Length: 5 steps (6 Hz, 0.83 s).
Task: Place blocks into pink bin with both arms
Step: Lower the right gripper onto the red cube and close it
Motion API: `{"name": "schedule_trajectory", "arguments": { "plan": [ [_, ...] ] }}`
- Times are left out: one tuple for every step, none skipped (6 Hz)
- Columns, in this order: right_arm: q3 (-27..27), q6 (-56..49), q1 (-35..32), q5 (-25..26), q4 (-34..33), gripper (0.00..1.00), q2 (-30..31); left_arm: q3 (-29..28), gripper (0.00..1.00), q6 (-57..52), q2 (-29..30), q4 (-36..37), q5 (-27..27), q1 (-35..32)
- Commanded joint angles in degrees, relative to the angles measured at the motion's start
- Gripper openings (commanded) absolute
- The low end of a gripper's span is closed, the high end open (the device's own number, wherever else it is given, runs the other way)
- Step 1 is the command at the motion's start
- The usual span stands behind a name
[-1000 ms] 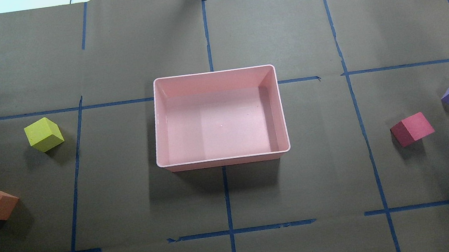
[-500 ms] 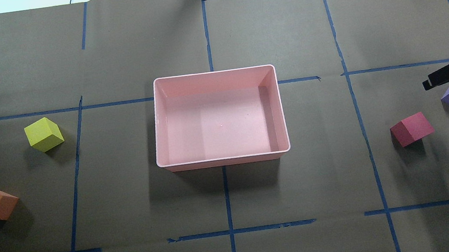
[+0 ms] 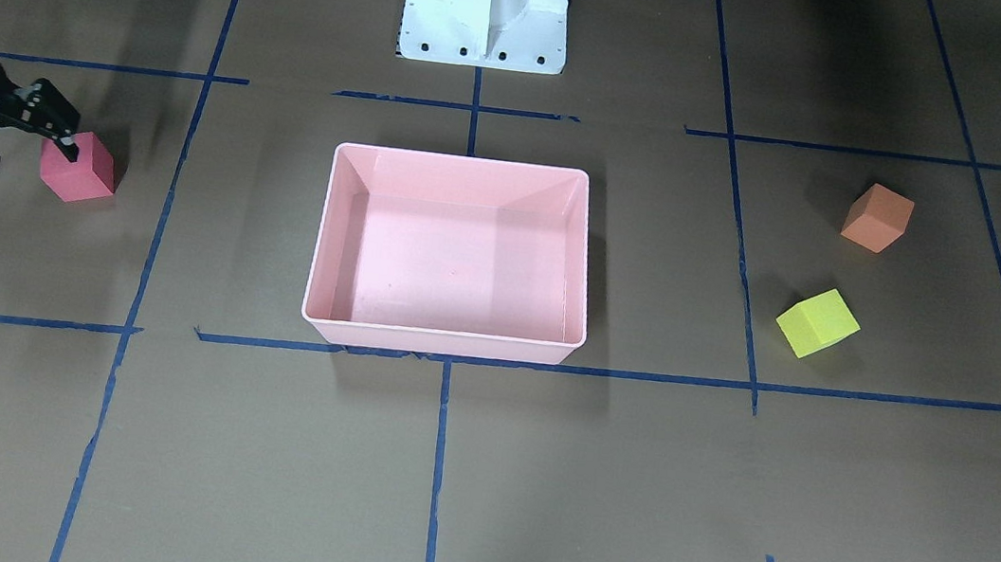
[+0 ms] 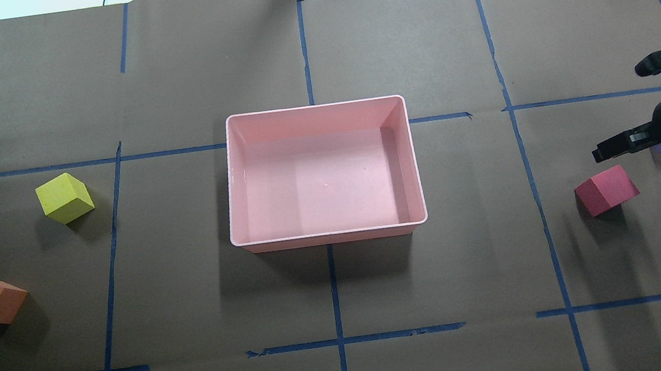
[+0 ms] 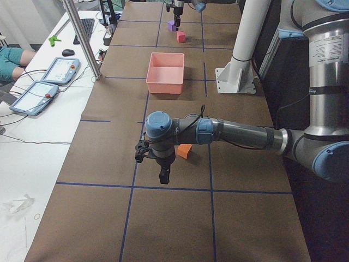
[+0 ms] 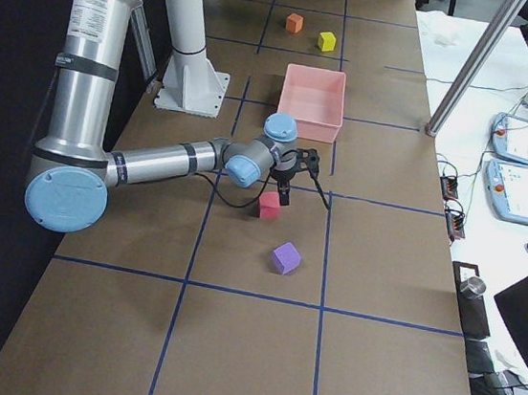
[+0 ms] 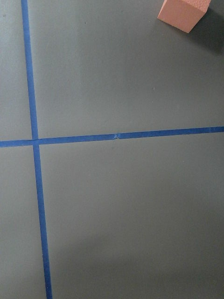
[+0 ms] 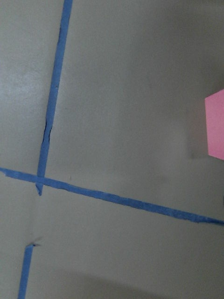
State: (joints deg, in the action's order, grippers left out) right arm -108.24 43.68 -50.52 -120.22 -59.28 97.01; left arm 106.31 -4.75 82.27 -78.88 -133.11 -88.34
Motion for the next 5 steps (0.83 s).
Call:
{"name": "schedule_trajectory", "arguments": {
  "plan": [
    [2.23, 0.09, 3.57, 1.65, 0.13, 1.00, 0.02, 0.03, 1.00, 0.00, 0.00, 0.05, 0.05, -0.08],
    [3.28, -0.08, 4.72, 1.65, 0.04, 1.00, 0.11, 0.03, 1.00, 0.00, 0.00, 0.05, 0.05, -0.08],
    [6.43, -0.43, 6.38, 1.65, 0.22, 1.00, 0.02, 0.03, 1.00, 0.00, 0.00, 0.05, -0.04, 0.01],
    [6.98, -0.61, 6.83, 1.74, 0.22, 1.00, -0.15, 0.12, 1.00, 0.00, 0.00, 0.05, -0.04, 0.01],
    [6.55, -0.52, 6.75, 1.65, 0.22, 0.63, -0.68, 0.12, 1.00, 0.00, 0.00, -0.04, -0.04, -0.08]
  ]
}}
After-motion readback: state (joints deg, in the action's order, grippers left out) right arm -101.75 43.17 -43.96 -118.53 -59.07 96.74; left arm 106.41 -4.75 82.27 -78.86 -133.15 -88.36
